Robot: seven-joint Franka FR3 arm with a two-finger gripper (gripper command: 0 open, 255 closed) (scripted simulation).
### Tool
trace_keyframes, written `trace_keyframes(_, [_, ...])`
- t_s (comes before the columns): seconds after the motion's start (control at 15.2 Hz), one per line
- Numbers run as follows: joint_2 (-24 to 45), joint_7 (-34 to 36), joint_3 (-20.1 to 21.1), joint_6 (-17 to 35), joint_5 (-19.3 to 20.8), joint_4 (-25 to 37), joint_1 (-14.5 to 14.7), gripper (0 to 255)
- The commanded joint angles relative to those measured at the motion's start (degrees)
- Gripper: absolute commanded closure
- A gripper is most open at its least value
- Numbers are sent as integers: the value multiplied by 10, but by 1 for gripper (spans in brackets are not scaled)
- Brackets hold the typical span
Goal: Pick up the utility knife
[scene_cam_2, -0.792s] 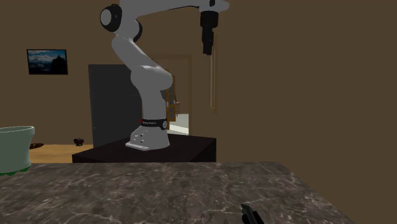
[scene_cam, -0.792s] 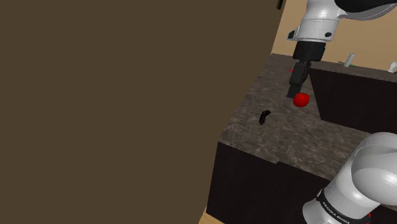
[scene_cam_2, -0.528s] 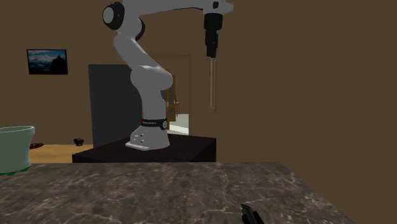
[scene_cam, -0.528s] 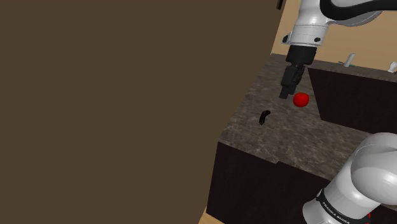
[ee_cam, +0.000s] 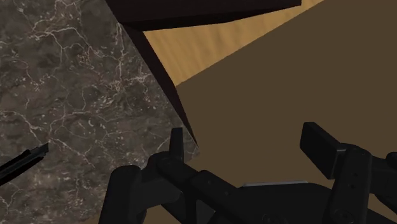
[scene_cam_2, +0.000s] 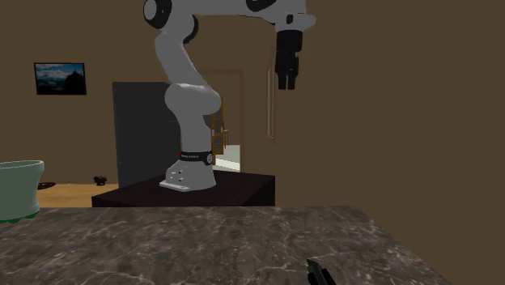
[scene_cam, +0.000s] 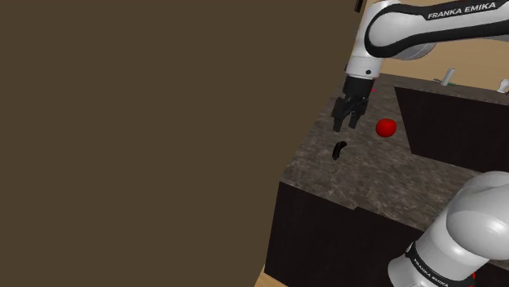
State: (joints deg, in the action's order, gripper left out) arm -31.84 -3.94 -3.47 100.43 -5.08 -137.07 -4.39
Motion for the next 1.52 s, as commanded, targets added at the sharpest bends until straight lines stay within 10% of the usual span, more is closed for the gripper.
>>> trace_keyframes(0.0, [33,16,-2,31,2,5,-9,0])
trace_keyframes(1.45, [420,135,-78,277,-14,170,-103,0])
